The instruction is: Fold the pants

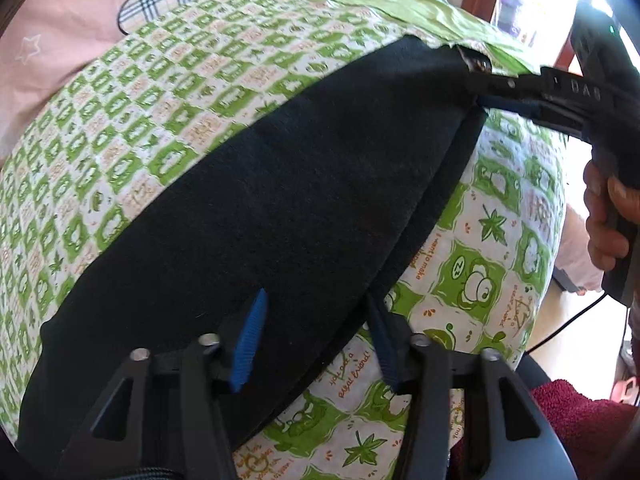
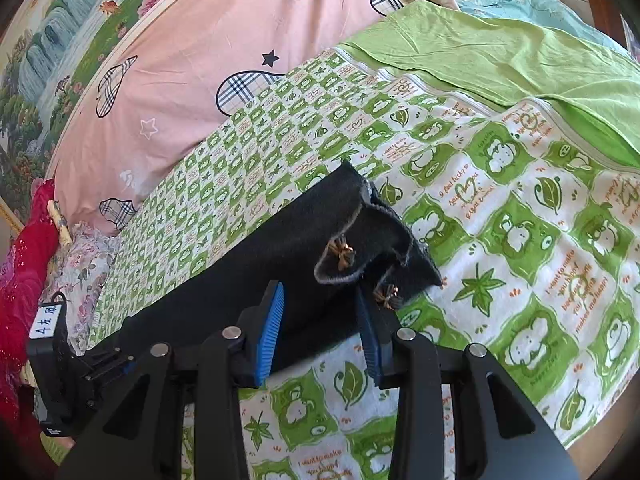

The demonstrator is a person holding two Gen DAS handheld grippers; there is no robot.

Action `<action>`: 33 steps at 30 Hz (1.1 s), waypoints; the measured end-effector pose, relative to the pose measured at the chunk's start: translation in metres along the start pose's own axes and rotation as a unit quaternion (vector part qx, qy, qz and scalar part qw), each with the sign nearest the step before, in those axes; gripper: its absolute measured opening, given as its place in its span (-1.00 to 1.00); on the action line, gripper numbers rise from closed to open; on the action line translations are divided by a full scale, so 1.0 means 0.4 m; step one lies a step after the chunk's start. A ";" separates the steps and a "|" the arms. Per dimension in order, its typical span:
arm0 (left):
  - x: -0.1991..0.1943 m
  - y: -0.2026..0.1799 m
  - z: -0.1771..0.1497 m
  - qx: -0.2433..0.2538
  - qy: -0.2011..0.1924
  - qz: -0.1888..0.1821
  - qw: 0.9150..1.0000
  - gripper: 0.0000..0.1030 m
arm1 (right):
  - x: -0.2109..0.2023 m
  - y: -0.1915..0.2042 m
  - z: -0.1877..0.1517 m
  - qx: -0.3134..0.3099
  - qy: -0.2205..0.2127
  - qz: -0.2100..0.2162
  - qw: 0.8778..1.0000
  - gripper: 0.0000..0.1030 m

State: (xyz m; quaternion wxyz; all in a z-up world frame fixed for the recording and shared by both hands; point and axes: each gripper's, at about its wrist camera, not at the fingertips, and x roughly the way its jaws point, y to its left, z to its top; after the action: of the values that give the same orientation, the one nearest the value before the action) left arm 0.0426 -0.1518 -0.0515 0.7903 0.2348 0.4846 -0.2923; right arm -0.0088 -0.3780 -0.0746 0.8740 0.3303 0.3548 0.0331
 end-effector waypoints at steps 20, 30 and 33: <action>-0.044 -0.013 -0.024 0.040 -0.009 -0.024 0.999 -0.82 | -0.015 -0.018 -0.022 0.005 0.011 0.002 1.000 -0.88; -0.116 0.020 0.070 0.020 -0.042 -0.059 0.997 -0.14 | -0.063 -0.049 -0.029 0.030 -0.012 0.006 0.999 -0.11; -0.114 0.031 0.138 0.008 -0.047 -0.062 0.997 -0.14 | -0.053 -0.070 -0.034 0.049 -0.009 0.015 0.999 -0.11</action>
State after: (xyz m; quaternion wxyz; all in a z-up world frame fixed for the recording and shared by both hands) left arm 0.0696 -0.1682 0.0138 0.7906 0.1964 0.4587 -0.3550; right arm -0.0383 -0.3984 -0.0862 0.8592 0.3785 0.3434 0.0262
